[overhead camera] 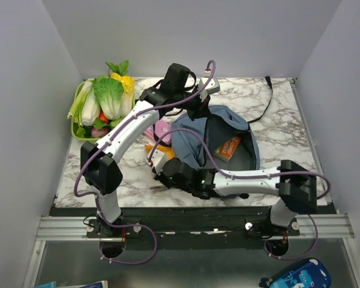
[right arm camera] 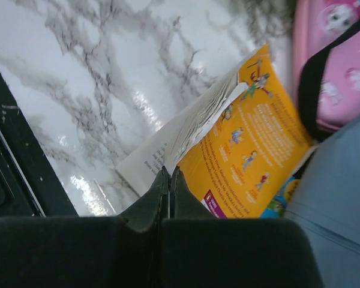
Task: Pack the student bag
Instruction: Pick up the book from the center of the board.
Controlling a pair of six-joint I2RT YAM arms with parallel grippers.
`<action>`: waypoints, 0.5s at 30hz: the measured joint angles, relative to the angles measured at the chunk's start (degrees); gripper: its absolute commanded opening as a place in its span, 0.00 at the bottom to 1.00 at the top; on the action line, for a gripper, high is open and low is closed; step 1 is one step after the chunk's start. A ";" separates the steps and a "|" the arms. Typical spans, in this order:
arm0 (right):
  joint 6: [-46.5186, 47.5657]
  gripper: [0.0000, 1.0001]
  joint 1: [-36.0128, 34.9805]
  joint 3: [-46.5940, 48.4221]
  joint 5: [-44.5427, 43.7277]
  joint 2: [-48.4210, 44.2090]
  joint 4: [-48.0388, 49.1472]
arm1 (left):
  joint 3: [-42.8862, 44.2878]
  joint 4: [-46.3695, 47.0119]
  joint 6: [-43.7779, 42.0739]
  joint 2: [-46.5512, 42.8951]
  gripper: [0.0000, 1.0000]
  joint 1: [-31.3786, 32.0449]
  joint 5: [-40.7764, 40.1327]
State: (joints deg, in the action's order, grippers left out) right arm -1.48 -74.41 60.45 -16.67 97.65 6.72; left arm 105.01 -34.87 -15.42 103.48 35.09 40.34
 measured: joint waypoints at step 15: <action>7.54 0.01 -3.69 0.04 -17.92 -27.78 -10.12 | -0.04 0.13 -2.25 0.57 0.00 -0.13 -3.48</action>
State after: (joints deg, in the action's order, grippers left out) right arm 6.07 -78.11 60.49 -34.59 69.87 -3.40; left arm 104.97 -34.74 -17.67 104.05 34.96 36.86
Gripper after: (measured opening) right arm 0.013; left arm 0.007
